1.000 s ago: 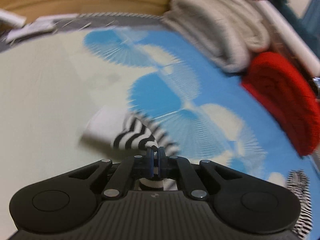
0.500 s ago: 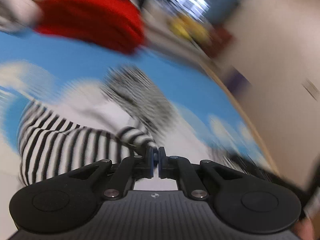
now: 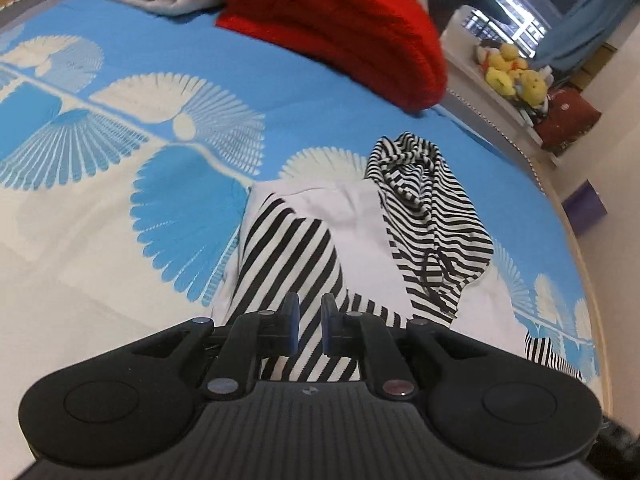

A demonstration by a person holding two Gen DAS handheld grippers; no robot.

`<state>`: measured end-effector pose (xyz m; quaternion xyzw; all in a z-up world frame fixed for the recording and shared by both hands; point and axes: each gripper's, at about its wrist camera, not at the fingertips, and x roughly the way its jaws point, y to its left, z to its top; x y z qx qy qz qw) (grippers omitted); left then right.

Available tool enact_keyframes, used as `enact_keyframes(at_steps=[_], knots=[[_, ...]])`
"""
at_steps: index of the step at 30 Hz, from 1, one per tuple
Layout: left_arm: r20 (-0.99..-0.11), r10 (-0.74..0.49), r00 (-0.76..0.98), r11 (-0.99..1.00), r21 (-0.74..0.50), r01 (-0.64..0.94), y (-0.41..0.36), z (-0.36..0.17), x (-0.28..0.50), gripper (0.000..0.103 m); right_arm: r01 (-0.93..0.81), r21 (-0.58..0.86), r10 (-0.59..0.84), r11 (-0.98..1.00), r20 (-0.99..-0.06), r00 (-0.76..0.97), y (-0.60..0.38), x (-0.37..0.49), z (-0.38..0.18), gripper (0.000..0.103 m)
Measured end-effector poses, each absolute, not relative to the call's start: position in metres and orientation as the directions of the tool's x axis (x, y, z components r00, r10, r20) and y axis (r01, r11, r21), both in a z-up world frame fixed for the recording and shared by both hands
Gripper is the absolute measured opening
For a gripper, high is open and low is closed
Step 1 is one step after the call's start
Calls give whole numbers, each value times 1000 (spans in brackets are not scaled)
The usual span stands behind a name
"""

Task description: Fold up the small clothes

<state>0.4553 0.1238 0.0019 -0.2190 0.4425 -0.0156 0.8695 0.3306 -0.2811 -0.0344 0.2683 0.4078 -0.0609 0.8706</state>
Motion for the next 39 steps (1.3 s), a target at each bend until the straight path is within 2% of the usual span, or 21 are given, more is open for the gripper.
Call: enact_keyframes(at_steps=[6,10,11,12,13,14,15,17,19,22,24,25,26,28,30,32,34,36,39], knots=[[-765,-246,596,887,-425,-179,138,-5,452,10,541,383,87,749,-866,493,-297,336,-91,59],[-764,-243,597,890,-420,-176,138,-4,456,10,605,411,126,682,-881,456,-299,337,-112,58],[-764,-236,600,895,-412,-173,137,-3,457,10,592,405,120,696,-880,461,-295,340,-110,50],[-764,-231,603,898,-406,-170,136,-4,458,10,572,406,118,713,-874,472,-291,342,-108,35],[-763,-230,604,900,-403,-166,135,-3,460,10,560,407,115,722,-868,484,-289,344,-108,26],[-763,-231,603,901,-402,-163,134,-4,461,10,553,404,111,729,-866,487,-288,345,-108,9],[-764,-233,602,901,-402,-162,134,-4,462,10,548,397,105,736,-867,487,-287,347,-109,4],[-765,-233,600,904,-398,-156,133,-5,463,10,524,400,98,752,-854,511,-287,351,-105,4],[-769,-228,598,909,-388,-152,131,-6,463,10,431,401,71,808,-793,605,-283,351,-80,3],[-771,-234,592,911,-387,-144,130,-8,464,10,303,408,2,861,-598,801,-279,339,-33,2],[-776,-238,585,912,-386,-142,128,-11,464,10,314,373,-98,873,-497,862,-284,327,-14,2],[-781,-242,575,912,-385,-140,127,-13,464,10,360,371,-144,856,-498,855,-292,325,-14,3],[-789,-245,563,913,-382,-139,125,-16,465,10,412,371,-163,832,-546,821,-301,328,-21,3],[-813,-247,527,920,-367,-135,120,-25,466,10,505,331,-116,797,-737,666,-320,347,-55,6],[-828,-247,503,926,-355,-130,115,-32,466,10,635,303,-133,711,-829,544,-336,346,-81,8],[-836,-261,483,926,-358,-120,112,-37,465,10,660,310,-137,684,-835,533,-342,344,-85,10],[-840,-279,466,923,-368,-111,109,-43,464,10,608,342,-122,717,-797,591,-342,344,-76,18],[-849,-292,441,923,-371,-104,107,-51,464,10,551,398,-76,733,-758,648,-343,344,-72,31],[-894,-244,376,945,-306,-115,102,-74,462,10,518,451,19,727,-767,641,-345,353,-80,38]])
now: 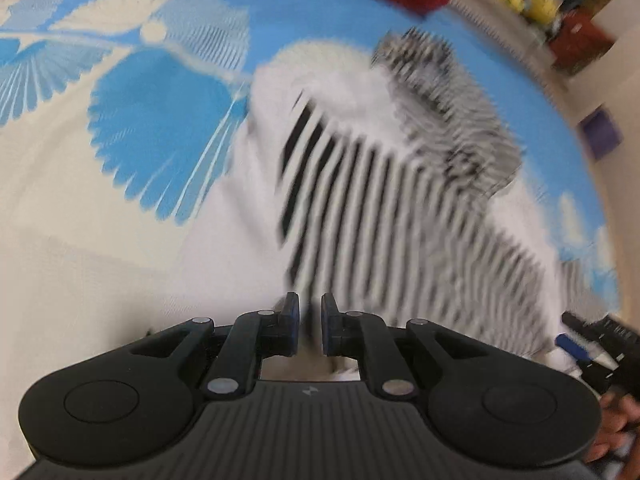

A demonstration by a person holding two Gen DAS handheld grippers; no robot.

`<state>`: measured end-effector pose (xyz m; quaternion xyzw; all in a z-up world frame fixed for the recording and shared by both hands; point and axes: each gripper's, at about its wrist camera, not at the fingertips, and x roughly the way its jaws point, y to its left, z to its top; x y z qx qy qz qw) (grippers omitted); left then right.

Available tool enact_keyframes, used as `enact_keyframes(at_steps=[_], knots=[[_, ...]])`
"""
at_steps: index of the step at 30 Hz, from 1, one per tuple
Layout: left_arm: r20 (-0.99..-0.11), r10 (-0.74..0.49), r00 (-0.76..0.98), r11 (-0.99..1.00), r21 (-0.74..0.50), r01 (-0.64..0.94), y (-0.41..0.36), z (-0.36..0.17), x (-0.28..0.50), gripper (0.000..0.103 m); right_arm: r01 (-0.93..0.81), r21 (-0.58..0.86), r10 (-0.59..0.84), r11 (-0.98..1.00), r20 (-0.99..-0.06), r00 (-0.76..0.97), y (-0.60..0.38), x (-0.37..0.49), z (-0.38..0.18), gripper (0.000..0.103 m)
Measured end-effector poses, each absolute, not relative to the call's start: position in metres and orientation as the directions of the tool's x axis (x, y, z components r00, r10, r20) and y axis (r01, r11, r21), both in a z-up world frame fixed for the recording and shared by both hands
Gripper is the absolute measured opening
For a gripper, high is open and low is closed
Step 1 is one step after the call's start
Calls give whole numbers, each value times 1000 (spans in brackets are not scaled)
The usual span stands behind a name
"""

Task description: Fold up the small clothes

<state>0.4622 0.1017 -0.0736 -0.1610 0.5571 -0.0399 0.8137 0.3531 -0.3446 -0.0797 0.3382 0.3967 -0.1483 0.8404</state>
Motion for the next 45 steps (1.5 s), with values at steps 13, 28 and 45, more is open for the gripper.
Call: enact_keyframes(at_steps=[13,28,45], knots=[[-929,-169,330,980,-194,-45,74,-81,455,16,592,363,66,720,-884,463,-377,372,-113,49],[-825,-219,522,974,-151,170,2,-18,430,24,730,314,-322,607,-742,588,-568,296,-76,49],[-816,-216,536,975,-156,155,8,-19,434,24,766,421,-367,485,-697,616,-623,292,-138,41]])
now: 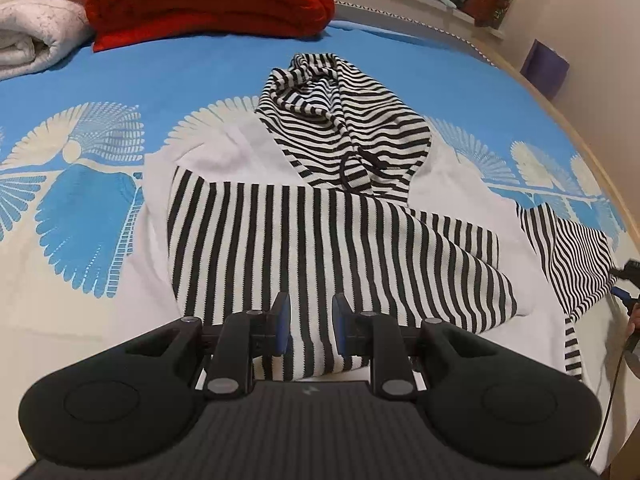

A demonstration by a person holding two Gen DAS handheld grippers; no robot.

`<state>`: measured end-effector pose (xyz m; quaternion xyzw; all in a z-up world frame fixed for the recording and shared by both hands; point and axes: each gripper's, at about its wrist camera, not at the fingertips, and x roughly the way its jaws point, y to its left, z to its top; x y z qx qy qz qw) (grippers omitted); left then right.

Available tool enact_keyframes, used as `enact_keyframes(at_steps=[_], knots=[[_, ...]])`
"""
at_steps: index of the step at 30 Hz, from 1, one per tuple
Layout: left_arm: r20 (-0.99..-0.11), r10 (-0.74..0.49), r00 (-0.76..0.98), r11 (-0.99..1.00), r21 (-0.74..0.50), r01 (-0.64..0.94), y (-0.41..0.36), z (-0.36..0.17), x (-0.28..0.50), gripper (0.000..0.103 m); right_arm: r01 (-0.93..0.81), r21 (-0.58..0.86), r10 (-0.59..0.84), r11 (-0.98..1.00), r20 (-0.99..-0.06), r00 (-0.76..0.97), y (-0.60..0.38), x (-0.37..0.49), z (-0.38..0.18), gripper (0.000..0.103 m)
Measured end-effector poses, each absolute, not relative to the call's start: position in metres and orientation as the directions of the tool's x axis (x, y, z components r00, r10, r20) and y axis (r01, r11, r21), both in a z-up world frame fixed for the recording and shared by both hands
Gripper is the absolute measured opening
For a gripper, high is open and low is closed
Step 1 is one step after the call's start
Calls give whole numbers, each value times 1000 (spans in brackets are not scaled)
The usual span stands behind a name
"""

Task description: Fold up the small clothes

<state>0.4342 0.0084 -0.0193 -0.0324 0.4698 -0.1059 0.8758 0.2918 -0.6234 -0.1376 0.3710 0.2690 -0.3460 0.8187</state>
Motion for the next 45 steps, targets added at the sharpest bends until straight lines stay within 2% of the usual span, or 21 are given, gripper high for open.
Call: enact_keyframes(at_steps=[1,3,6,10,13,17,21,23,25,26,28,29,30,32,34,36,38,45], knots=[[-816,-216,537,976,-158,152,10,-19,435,24,773,417,-379,477,-696,610,-624,293,-139,35],[-816,-215,537,976,-159,149,12,-19,435,24,789,393,-404,473,-698,591,-623,295,-141,14],[-817,-213,535,976,-157,149,16,-19,435,24,794,382,-421,473,-694,584,-621,296,-143,2],[-815,-208,541,978,-162,132,25,-15,437,24,791,323,-499,519,-637,587,-606,304,-122,1],[-806,-193,560,981,-171,92,39,-10,438,24,701,238,-525,672,-515,678,-560,324,-81,1],[-797,-165,581,983,-182,30,64,-2,439,24,442,216,-349,870,-363,864,-461,347,-28,1],[-786,-155,599,978,-208,-19,87,7,439,24,-3,244,71,970,-271,960,-335,346,5,1],[-780,-157,606,973,-226,-39,96,11,439,24,-254,325,362,911,-336,869,-276,347,3,2],[-778,-162,607,970,-238,-47,103,13,438,24,-328,394,490,859,-442,751,-230,345,-7,9],[-779,-166,605,969,-242,-44,104,14,438,24,-312,415,500,855,-497,709,-215,343,-11,14],[-781,-180,599,968,-250,-35,104,14,437,24,-227,421,465,878,-637,615,-193,337,-20,15],[-782,-186,595,966,-256,-35,104,13,436,24,-201,420,451,885,-662,598,-191,333,-20,16],[-784,-191,591,964,-262,-36,104,11,436,24,-162,425,429,891,-669,607,-192,328,-19,24],[-790,-203,579,961,-273,-36,101,7,435,24,-85,451,398,889,-665,632,-206,325,-20,31],[-797,-203,569,965,-262,-22,94,2,435,24,5,451,336,893,-673,659,-223,326,-31,31],[-800,-208,563,970,-244,11,81,-2,435,24,160,427,239,890,-736,633,-243,335,-51,33],[-797,-227,560,970,-238,54,63,-6,435,24,279,457,219,845,-770,599,-266,343,-64,33],[-803,-282,525,959,-218,181,0,-28,443,26,386,459,204,800,-814,544,-299,359,-95,34]])
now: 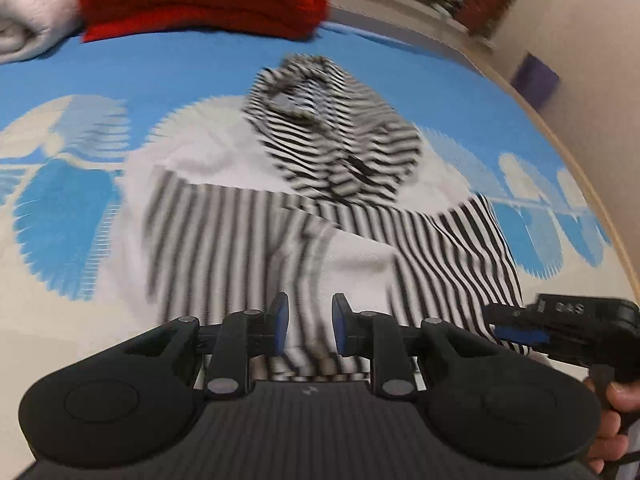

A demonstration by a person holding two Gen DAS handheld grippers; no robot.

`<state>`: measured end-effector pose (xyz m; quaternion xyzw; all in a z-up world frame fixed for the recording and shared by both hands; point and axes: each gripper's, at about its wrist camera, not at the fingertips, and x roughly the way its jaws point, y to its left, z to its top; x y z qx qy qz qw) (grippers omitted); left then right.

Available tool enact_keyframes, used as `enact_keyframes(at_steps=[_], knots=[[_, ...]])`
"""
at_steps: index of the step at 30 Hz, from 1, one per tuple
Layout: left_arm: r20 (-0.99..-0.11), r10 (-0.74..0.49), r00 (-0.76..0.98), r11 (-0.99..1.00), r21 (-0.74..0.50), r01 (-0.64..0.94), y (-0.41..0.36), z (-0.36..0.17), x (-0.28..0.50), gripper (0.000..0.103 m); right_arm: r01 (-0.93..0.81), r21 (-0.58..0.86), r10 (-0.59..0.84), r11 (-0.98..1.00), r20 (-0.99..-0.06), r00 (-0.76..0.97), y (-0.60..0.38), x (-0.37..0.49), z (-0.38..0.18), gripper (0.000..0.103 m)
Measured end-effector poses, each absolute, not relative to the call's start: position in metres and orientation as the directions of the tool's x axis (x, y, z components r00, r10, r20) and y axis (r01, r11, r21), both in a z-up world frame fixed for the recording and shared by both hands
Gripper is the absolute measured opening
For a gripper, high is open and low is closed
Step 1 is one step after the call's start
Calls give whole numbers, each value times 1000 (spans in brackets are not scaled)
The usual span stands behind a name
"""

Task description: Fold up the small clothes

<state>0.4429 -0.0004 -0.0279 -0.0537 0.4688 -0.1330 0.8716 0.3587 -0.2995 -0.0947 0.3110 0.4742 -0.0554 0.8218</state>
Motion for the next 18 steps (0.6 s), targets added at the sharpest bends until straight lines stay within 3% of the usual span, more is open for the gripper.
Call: enact_keyframes(at_steps=[3,5,10,12,13,14,18], knots=[[-817,-291,498,951,-190,244,-26,-42,443,35,457,452,203,766,-845,495,-314,354,-111,34],[-838,-271,474,946,-140,293,-44,-54,442,49,498,469,233,730,-855,464,-321,354,-122,34],[-850,-153,505,936,39,349,-65,-77,439,51,520,491,265,699,-853,450,-328,353,-126,34],[-846,-124,519,938,70,339,-65,-81,439,40,523,494,268,694,-852,450,-329,353,-125,36],[-842,-102,530,944,86,318,-63,-80,439,15,526,495,269,692,-852,449,-328,353,-125,36],[-832,-76,549,955,97,280,-58,-77,440,7,527,494,269,692,-853,447,-328,354,-125,37],[-762,19,647,1000,27,3,-12,-34,436,7,526,486,262,698,-857,444,-327,355,-126,37]])
